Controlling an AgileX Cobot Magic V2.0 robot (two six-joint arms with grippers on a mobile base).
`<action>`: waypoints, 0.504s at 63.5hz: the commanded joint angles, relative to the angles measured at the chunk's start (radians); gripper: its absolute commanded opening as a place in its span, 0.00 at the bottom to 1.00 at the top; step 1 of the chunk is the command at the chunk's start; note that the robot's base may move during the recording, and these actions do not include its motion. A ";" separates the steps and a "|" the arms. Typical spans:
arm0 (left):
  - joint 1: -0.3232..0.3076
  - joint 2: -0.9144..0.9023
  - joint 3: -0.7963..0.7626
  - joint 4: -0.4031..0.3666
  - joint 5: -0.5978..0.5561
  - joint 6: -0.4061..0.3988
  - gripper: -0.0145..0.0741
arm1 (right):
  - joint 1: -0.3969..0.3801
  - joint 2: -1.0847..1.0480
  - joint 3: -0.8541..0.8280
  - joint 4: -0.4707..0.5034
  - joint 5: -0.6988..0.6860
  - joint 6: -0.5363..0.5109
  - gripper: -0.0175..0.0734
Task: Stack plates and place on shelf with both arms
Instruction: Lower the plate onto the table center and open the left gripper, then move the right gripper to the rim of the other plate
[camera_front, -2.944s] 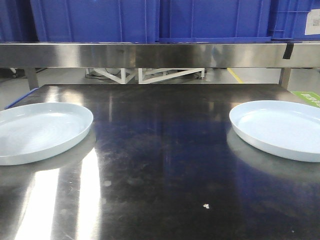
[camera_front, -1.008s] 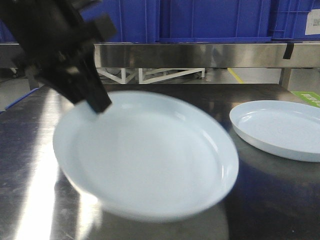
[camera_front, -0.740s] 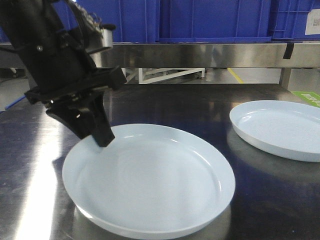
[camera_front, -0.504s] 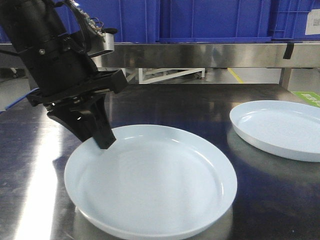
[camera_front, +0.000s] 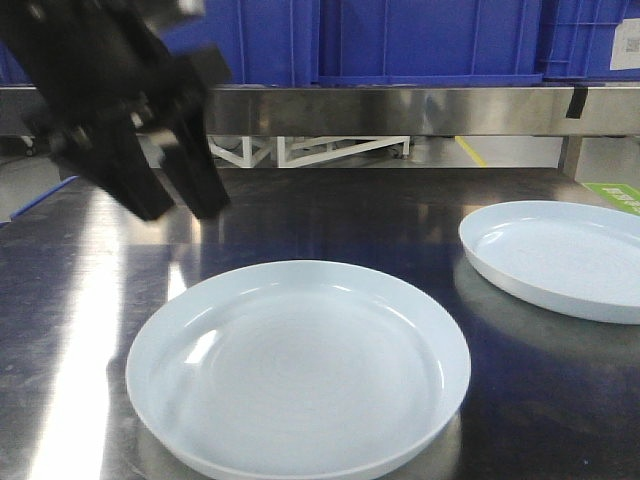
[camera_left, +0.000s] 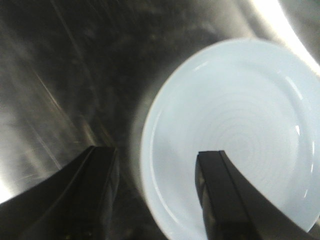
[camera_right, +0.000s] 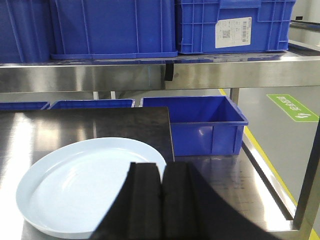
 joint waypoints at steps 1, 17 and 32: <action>0.033 -0.134 -0.031 0.049 -0.030 -0.055 0.64 | -0.001 -0.021 -0.016 -0.002 -0.077 -0.005 0.25; 0.158 -0.404 0.050 0.305 -0.057 -0.177 0.55 | -0.001 -0.021 -0.016 -0.002 -0.060 -0.005 0.25; 0.294 -0.712 0.281 0.325 -0.226 -0.185 0.40 | -0.001 -0.021 -0.016 -0.002 -0.063 -0.005 0.25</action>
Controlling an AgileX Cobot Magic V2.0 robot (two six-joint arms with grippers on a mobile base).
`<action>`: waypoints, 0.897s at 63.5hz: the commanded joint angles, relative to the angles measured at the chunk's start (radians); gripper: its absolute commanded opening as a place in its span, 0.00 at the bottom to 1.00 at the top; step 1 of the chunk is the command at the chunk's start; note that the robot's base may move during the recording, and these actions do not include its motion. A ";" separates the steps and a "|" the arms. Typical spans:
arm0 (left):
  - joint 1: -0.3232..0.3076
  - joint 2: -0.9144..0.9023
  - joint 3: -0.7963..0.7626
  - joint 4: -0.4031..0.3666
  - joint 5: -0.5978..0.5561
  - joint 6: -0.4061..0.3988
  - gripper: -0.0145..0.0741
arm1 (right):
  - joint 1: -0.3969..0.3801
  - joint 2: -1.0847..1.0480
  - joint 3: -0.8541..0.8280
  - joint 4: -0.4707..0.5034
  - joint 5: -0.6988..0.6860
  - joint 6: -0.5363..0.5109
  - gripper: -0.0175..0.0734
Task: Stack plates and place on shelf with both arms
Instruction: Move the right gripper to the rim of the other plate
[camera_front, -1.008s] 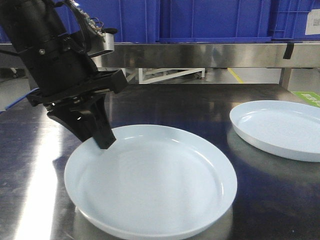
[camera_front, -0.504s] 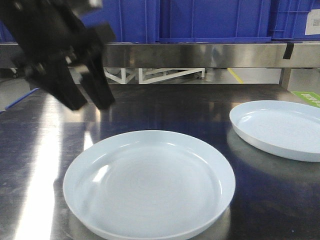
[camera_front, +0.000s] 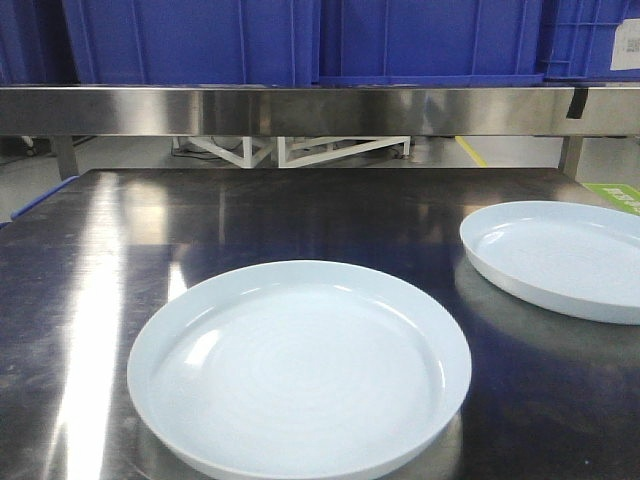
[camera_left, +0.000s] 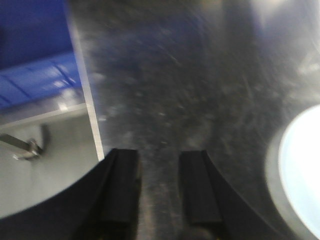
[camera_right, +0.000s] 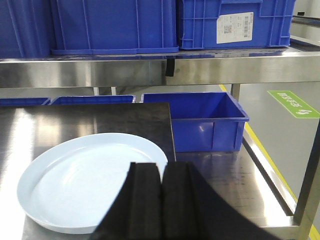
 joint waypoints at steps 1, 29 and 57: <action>0.044 -0.119 0.068 -0.002 -0.142 -0.025 0.38 | -0.001 -0.021 -0.016 -0.002 -0.080 -0.005 0.25; 0.096 -0.419 0.418 -0.024 -0.422 -0.118 0.26 | -0.001 -0.021 -0.079 -0.002 -0.111 -0.005 0.25; 0.048 -0.419 0.437 -0.017 -0.470 -0.122 0.26 | 0.004 0.470 -0.804 -0.001 0.552 -0.005 0.26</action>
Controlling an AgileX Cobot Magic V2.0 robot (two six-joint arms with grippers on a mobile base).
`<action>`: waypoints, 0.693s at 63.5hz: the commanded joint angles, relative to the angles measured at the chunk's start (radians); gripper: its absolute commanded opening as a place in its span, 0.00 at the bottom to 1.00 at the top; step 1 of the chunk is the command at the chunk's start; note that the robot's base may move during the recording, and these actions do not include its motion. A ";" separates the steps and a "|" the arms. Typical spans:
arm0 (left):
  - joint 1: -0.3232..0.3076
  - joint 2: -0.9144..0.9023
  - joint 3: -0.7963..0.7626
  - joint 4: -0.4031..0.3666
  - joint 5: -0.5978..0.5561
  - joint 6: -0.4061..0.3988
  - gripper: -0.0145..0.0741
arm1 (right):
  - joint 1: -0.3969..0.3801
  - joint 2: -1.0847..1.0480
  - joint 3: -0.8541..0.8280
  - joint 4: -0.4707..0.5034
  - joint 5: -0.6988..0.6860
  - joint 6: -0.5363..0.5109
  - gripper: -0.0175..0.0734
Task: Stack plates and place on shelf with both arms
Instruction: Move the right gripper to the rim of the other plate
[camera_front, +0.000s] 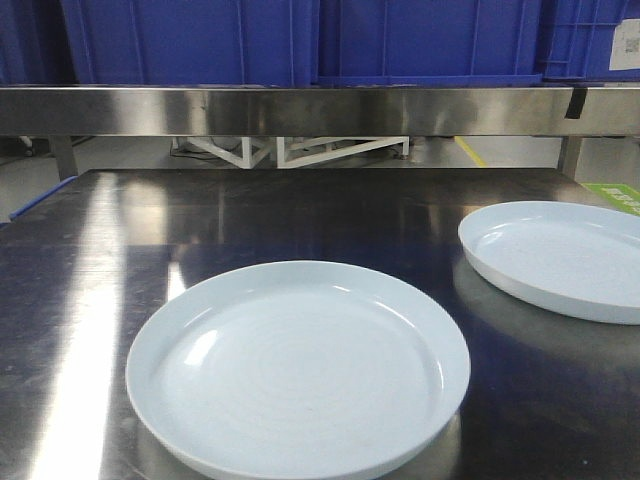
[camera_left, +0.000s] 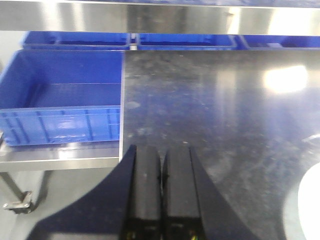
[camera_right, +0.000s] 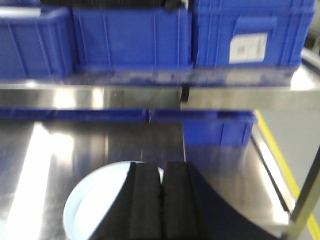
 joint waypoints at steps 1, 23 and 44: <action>-0.018 0.001 -0.029 -0.006 -0.091 -0.010 0.26 | 0.008 0.149 -0.170 -0.001 0.055 -0.005 0.26; -0.018 0.001 -0.029 -0.006 -0.114 -0.010 0.26 | 0.018 0.608 -0.467 -0.001 0.395 -0.005 0.26; -0.018 0.001 -0.029 -0.008 -0.114 -0.010 0.26 | 0.018 0.857 -0.478 -0.030 0.387 -0.005 0.52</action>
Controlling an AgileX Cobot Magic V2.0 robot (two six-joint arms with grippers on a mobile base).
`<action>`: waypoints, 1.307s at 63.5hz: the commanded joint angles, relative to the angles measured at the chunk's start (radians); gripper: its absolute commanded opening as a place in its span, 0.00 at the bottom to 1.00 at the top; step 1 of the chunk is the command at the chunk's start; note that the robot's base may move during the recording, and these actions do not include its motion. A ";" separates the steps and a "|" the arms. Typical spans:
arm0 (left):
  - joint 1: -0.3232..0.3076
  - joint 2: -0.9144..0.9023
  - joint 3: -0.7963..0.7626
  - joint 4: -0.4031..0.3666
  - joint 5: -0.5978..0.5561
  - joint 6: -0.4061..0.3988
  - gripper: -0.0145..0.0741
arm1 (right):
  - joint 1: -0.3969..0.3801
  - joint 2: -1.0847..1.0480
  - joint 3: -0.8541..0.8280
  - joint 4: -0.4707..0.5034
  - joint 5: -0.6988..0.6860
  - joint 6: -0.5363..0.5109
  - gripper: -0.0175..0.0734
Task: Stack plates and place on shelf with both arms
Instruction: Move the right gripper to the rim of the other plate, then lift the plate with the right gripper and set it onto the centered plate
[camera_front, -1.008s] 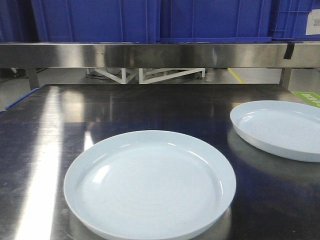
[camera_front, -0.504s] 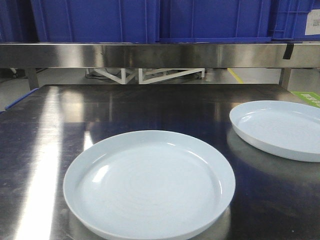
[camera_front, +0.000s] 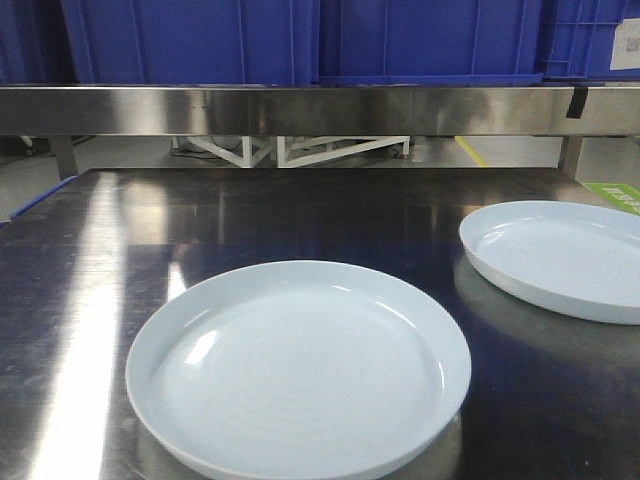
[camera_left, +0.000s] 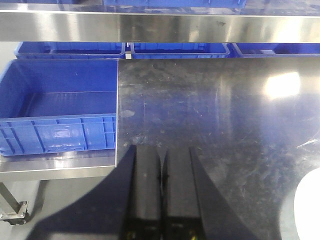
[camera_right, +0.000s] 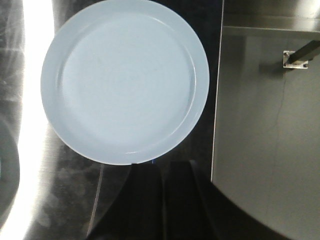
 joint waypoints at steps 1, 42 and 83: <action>-0.007 0.001 -0.029 -0.008 -0.085 -0.010 0.26 | 0.001 0.026 -0.039 -0.017 -0.073 -0.005 0.54; -0.007 0.001 -0.029 -0.008 -0.085 -0.010 0.26 | -0.041 0.304 -0.039 -0.028 -0.209 -0.001 0.81; -0.007 0.001 -0.029 -0.008 -0.088 -0.010 0.26 | -0.041 0.477 -0.040 -0.027 -0.289 -0.011 0.49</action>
